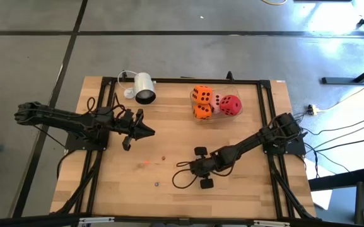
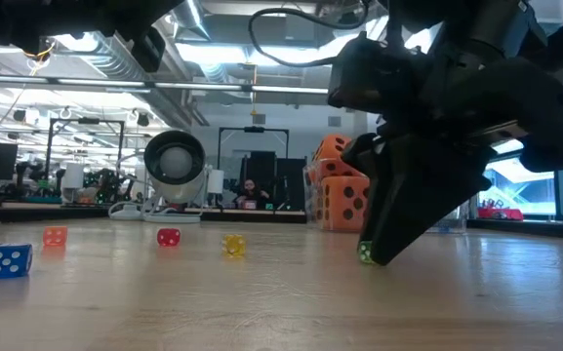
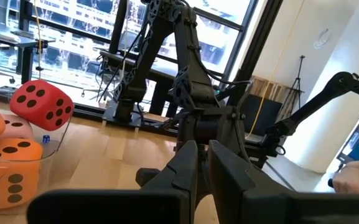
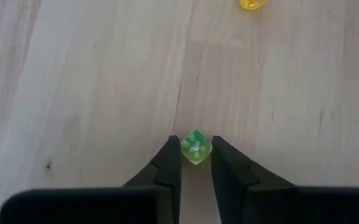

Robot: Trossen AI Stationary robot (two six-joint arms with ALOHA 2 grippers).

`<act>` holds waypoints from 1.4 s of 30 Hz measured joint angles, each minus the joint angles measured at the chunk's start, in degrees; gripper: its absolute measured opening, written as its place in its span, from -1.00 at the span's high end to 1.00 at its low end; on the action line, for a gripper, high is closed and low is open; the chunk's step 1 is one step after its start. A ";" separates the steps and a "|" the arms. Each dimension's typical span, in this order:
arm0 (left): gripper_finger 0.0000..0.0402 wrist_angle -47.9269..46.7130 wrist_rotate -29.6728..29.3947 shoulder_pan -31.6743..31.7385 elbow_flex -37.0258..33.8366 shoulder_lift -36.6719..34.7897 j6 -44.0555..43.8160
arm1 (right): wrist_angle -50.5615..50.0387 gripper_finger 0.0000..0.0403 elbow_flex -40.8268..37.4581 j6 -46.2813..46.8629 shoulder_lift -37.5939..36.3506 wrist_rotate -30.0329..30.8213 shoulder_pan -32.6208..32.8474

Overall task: Pick & Place Dice
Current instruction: Put the small green die into the transparent bin

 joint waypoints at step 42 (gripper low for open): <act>0.83 -0.03 0.00 -0.01 0.00 0.00 0.02 | -27.89 0.64 8.41 -3.10 -16.85 49.14 -2.83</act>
